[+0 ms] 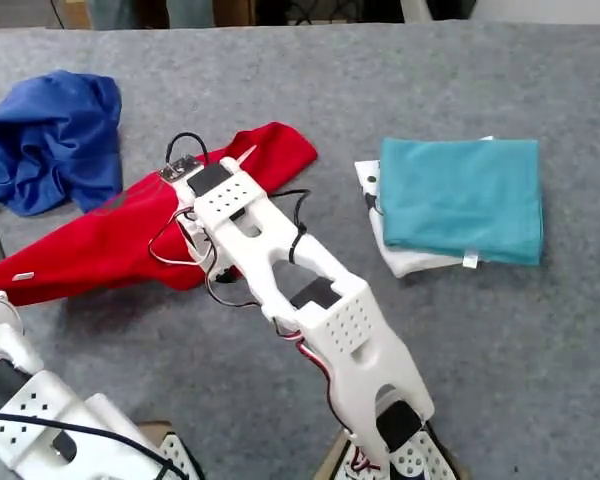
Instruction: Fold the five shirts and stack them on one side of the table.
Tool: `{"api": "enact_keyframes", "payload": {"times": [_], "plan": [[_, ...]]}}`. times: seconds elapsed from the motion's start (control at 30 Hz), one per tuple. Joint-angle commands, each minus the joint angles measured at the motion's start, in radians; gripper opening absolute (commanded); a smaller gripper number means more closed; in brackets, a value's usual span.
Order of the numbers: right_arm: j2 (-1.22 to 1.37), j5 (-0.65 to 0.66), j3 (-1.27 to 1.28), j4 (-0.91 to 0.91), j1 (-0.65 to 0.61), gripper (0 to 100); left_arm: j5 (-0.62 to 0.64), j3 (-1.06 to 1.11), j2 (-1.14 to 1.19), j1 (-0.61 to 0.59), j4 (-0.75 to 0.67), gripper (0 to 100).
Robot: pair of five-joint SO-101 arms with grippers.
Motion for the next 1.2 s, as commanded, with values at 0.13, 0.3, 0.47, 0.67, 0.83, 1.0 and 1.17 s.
{"api": "enact_keyframes", "payload": {"times": [0.13, 0.3, 0.47, 0.67, 0.83, 1.0, 1.17], "plan": [[0.042, -0.006, 0.001, -0.037, -0.005, 1.8, 0.002, -0.008, -0.009, -0.001, -0.020, 3], [0.031, 0.000, -0.024, 0.006, -0.002, 2.1, 0.002, -0.015, -0.009, -0.001, -0.020, 3], [-0.047, 0.038, -0.122, 0.103, 0.028, 2.1, 0.003, -0.079, -0.002, 0.001, -0.021, 3], [-0.217, 0.160, -0.223, 0.216, 0.135, 1.5, 0.160, -0.254, 0.000, 0.018, -0.021, 3], [-0.444, 0.311, -0.223, 0.216, 0.204, 1.4, 0.253, -0.372, 0.000, 0.093, -0.020, 3], [-0.685, 0.445, -0.223, 0.216, 0.233, 1.4, 0.371, -0.498, 0.031, 0.153, 0.009, 3], [-0.929, 0.516, -0.225, 0.207, 0.233, 1.4, 0.465, -0.814, 0.221, 0.219, 0.249, 3]]}}
